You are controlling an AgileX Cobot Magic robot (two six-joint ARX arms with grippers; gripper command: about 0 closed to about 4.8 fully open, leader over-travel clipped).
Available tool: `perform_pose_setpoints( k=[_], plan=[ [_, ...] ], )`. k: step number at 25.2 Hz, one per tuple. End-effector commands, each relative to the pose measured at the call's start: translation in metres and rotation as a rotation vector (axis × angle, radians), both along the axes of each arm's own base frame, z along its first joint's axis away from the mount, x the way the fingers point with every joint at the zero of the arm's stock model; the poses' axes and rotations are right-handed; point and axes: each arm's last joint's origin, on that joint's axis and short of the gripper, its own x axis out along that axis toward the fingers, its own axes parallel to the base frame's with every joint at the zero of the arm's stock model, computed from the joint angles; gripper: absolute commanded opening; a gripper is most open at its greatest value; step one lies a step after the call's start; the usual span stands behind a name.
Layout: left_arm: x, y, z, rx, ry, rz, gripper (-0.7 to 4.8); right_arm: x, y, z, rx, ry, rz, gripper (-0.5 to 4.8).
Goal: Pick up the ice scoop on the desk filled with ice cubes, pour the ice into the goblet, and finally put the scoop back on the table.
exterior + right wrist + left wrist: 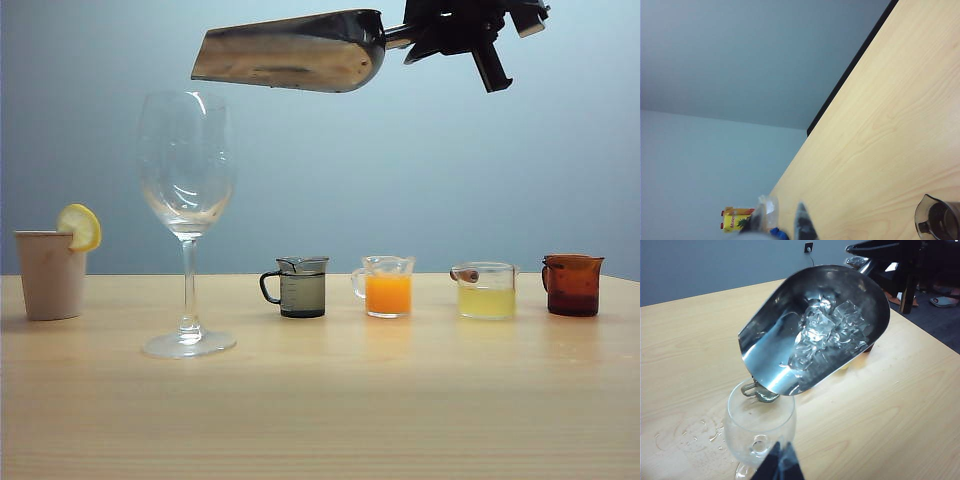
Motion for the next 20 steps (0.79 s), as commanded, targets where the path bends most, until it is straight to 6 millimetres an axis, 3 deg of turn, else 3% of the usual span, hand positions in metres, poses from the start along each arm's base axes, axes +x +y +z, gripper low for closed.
perform_pose_setpoints(
  k=[1, 20],
  plan=[
    [-0.0002, 0.0004, 0.0017, 0.001, -0.015, -0.001, -0.06, -0.0013, 0.0001, 0.0091, 0.009, -0.054, 0.002, -0.04],
    [-0.0001, 0.0003, 0.0016, 0.001, -0.013, -0.001, -0.06, 0.0014, 0.0015, 0.0061, -0.003, -0.055, 0.000, -0.05]
  ],
)
